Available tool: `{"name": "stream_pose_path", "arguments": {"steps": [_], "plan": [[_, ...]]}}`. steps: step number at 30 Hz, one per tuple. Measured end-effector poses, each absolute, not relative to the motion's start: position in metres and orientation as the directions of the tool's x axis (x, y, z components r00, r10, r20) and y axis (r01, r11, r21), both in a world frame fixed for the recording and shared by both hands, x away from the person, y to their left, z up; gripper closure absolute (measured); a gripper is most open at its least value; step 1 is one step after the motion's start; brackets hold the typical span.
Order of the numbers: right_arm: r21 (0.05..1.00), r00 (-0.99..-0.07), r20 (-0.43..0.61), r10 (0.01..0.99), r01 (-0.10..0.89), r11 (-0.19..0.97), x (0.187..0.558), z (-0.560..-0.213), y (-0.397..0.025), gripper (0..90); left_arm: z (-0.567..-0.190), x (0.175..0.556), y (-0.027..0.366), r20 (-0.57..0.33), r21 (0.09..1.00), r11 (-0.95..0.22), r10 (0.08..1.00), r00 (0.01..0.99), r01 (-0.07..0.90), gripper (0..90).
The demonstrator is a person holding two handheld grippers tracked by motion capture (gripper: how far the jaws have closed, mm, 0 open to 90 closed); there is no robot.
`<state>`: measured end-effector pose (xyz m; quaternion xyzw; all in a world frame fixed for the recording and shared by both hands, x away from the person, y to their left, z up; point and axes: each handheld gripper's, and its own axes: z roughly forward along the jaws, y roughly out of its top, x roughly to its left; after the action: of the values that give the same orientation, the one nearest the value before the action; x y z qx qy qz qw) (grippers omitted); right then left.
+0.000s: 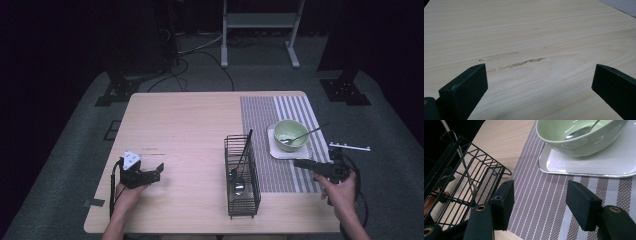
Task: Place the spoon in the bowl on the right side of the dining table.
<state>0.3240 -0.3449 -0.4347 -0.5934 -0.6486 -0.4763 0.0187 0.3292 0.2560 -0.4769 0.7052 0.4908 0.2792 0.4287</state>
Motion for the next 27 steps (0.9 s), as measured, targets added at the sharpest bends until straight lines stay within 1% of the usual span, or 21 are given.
{"name": "stream_pose_path", "arguments": {"steps": [8, 27], "plan": [[0.589, -0.307, 0.609, 0.731, 0.792, -0.158, 0.317, -0.437, -0.34, 37.8, -0.477, 0.329, 0.256, -0.026, 0.878, -0.152, 0.932, 0.362, 0.453, 0.0], [0.591, -0.32, 0.596, 0.736, 0.796, -0.133, 0.301, -0.45, -0.332, 36.8, -0.477, 0.329, 0.255, -0.026, 0.878, -0.152, 0.932, 0.362, 0.454, 0.0]]}}
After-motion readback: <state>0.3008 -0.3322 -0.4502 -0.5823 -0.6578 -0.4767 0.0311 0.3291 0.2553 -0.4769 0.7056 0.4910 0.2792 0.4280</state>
